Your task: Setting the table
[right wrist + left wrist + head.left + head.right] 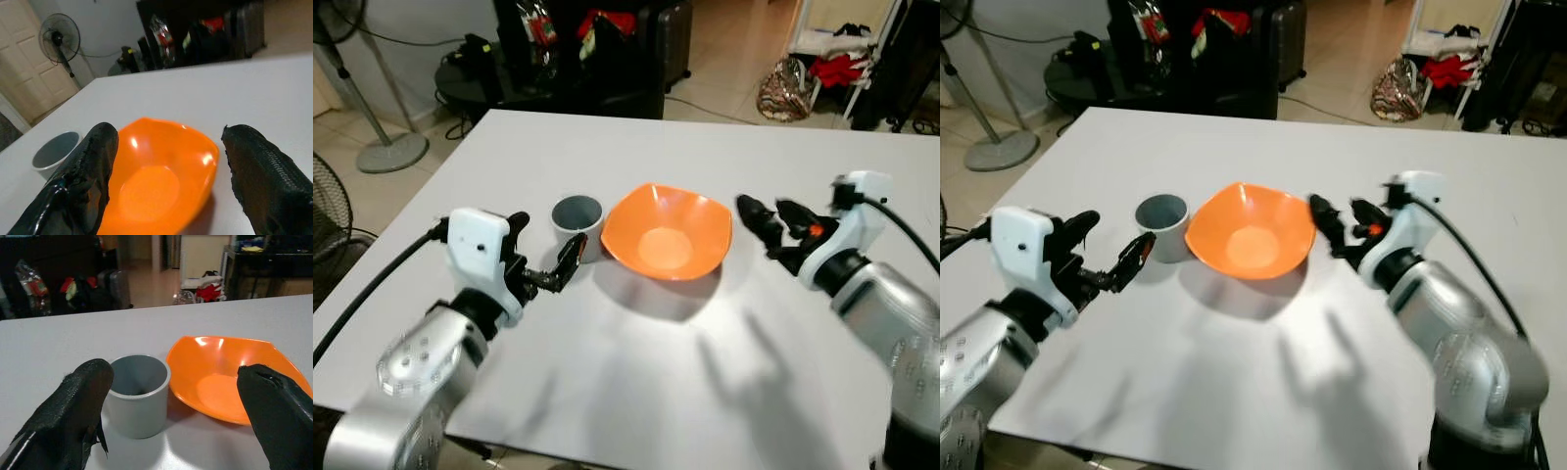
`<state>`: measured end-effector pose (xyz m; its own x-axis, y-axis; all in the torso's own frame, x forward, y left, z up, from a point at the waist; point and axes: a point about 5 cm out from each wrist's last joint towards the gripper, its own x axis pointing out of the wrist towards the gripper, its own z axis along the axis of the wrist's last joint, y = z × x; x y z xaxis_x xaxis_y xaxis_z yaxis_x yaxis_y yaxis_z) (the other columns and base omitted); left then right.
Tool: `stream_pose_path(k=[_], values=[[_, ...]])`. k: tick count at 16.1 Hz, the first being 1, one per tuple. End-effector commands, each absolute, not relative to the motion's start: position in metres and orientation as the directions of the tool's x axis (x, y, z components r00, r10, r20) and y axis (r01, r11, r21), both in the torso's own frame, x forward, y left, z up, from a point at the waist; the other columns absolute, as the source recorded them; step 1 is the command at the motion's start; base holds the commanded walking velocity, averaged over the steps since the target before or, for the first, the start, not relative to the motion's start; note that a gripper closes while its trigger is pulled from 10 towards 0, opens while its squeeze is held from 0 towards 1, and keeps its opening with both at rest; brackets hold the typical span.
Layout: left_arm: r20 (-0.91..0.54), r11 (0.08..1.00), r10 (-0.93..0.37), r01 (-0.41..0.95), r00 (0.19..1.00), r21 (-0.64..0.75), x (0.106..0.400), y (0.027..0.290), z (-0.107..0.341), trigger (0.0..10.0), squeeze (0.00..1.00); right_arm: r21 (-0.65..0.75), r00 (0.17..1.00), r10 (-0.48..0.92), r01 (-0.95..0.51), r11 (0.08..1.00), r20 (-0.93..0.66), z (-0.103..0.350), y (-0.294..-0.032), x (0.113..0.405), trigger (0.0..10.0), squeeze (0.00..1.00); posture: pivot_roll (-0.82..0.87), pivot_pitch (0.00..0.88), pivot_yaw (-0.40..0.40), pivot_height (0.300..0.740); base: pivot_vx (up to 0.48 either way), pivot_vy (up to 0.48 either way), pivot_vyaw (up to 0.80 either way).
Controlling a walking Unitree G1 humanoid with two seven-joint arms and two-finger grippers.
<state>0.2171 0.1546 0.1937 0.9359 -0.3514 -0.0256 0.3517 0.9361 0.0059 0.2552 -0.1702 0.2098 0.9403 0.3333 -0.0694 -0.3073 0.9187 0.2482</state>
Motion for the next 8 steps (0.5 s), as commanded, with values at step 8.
stream_pose_path(k=[8], values=[[-0.066, 0.965, -0.262, 0.263, 0.963, 0.014, 0.198, 0.151, 0.186, 10.0, 0.00, 0.150, 0.926, 0.369, -0.354, 0.923, -0.082, 0.192, -0.140, 0.215, 10.0, 0.00, -0.06, 0.086, 0.044, 0.740, 0.000, -0.351, 0.00]])
